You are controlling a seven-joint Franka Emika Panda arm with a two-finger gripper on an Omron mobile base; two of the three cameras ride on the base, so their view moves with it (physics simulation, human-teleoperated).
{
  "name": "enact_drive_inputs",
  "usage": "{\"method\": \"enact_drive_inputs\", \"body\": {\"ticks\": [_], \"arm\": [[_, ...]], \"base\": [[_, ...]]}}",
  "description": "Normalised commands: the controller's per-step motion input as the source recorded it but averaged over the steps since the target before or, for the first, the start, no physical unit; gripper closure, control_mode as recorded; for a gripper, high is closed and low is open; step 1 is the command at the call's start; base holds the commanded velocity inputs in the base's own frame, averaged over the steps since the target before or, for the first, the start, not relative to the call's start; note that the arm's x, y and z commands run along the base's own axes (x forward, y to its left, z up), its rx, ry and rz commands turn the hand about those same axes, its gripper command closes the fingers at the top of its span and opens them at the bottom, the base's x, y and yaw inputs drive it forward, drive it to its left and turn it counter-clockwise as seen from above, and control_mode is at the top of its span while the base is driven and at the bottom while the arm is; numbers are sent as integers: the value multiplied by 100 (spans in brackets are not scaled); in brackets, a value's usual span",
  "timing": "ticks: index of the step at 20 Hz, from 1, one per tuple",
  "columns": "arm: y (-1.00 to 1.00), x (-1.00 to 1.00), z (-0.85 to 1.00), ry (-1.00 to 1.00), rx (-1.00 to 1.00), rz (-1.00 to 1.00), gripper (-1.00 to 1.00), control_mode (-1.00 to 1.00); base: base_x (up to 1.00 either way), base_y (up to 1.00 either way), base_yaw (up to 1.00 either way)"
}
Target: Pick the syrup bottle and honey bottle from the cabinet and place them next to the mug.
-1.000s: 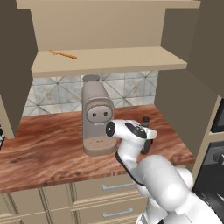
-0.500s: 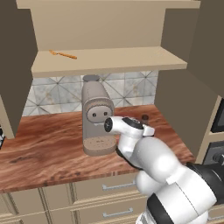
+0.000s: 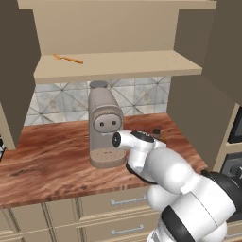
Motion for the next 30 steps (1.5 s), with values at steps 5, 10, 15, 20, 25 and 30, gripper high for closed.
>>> {"method": "enact_drive_inputs", "body": {"ticks": [5,10,15,20,25,30], "arm": [[-9,0,-28,0,0,0,100,-100],[-7,0,-35,0,0,0,100,-100],[-2,-25,-9,0,0,0,100,-100],[-1,-47,-5,0,0,0,100,-100],[-13,-6,-10,-2,0,-1,100,-100],[-12,0,-3,-5,0,-2,100,-100]], "base": [[0,0,0],[0,0,0],[0,0,0],[0,0,0],[0,0,0],[0,0,0]]}}
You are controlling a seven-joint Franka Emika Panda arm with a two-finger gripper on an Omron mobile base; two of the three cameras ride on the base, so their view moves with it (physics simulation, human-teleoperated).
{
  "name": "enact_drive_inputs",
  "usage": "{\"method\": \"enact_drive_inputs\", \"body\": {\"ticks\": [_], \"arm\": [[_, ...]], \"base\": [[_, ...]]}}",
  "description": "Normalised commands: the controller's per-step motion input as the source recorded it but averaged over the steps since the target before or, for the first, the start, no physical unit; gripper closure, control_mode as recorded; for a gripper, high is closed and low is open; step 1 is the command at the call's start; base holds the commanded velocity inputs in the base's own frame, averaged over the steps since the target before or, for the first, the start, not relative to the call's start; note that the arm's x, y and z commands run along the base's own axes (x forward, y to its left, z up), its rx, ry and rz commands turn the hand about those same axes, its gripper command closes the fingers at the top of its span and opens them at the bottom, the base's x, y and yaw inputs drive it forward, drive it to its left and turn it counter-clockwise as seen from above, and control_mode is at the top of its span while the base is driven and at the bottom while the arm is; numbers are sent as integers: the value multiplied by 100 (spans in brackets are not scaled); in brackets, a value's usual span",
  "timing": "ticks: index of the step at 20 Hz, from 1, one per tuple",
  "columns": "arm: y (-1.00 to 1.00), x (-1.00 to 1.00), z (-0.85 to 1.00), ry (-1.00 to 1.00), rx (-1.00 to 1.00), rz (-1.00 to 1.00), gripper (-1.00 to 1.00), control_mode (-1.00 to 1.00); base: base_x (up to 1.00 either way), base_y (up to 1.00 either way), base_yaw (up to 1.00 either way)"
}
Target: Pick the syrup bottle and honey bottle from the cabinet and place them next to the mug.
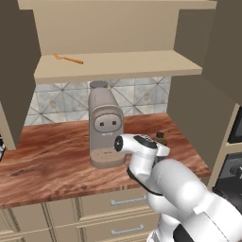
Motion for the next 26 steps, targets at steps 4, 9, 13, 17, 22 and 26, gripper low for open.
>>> {"method": "enact_drive_inputs", "body": {"ticks": [4,9,13,17,22,26], "arm": [[-2,0,0,-4,0,-2,100,-100],[0,0,0,-1,-1,-2,100,-100],[0,0,0,0,-4,-4,100,-100],[0,0,0,0,-4,-3,100,-100],[4,0,-2,-6,-5,-1,100,-100],[6,0,-9,-12,-3,0,100,-100]], "base": [[0,0,0],[0,0,0],[0,0,0],[0,0,0],[0,0,0],[0,0,0]]}}
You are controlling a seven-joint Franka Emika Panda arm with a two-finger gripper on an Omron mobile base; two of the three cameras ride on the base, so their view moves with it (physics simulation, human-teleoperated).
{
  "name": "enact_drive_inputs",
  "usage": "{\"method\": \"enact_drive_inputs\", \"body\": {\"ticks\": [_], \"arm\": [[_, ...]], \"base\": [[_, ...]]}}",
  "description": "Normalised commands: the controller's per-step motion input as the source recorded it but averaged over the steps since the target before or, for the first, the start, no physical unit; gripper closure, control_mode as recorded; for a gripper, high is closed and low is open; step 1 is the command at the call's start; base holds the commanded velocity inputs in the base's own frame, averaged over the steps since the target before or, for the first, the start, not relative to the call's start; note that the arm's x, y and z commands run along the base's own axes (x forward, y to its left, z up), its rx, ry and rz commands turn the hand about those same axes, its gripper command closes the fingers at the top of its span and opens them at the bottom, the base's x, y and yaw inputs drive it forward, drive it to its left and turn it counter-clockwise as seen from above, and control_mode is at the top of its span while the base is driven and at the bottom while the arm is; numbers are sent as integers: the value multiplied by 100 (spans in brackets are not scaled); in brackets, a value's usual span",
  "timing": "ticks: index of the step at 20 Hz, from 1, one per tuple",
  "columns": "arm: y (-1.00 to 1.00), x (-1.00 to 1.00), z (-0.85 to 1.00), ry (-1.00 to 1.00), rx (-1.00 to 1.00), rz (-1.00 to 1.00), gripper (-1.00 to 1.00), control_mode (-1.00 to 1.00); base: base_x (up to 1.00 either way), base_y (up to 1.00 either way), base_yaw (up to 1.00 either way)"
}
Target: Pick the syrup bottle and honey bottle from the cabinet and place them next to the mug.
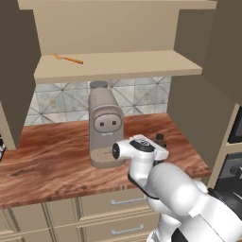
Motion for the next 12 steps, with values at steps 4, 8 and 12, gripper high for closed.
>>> {"method": "enact_drive_inputs", "body": {"ticks": [4,8,12], "arm": [[3,0,-3,-6,-1,0,100,-100],[0,0,0,0,0,0,100,-100],[0,1,0,0,0,0,100,-100]], "base": [[0,0,0],[0,0,0],[0,0,0]]}}
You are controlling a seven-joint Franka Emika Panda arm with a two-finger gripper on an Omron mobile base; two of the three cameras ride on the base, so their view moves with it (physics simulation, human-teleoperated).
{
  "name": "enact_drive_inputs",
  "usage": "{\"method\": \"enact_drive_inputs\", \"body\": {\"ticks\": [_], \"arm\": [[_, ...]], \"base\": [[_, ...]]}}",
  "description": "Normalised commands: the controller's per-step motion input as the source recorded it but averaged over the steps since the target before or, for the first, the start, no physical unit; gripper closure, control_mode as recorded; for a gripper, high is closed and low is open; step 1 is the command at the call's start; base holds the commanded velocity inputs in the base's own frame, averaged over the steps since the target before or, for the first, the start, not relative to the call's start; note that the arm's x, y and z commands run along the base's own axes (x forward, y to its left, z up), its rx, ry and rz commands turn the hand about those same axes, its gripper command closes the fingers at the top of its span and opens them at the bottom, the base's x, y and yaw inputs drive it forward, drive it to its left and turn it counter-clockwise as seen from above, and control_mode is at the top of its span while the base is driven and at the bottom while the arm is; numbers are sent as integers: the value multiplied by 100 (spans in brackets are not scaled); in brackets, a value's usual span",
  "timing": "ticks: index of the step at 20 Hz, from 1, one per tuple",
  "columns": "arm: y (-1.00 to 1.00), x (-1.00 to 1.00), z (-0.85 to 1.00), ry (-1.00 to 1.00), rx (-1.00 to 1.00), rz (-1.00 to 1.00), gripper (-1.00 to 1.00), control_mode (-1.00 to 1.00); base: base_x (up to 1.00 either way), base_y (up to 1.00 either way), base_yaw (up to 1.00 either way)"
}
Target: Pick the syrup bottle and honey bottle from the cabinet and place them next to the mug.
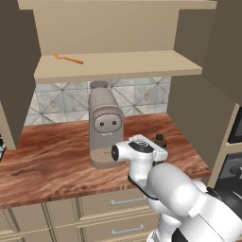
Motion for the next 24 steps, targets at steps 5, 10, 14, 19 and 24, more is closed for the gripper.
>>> {"method": "enact_drive_inputs", "body": {"ticks": [5,10,14,19,24], "arm": [[0,0,0,0,0,0,-100,-100],[0,0,0,0,0,0,-100,-100],[0,0,0,0,0,0,-100,-100],[0,0,0,0,0,0,-100,-100],[-2,0,5,0,0,0,-100,-100]], "base": [[0,0,0],[0,0,0],[0,0,0],[0,0,0],[0,0,0]]}}
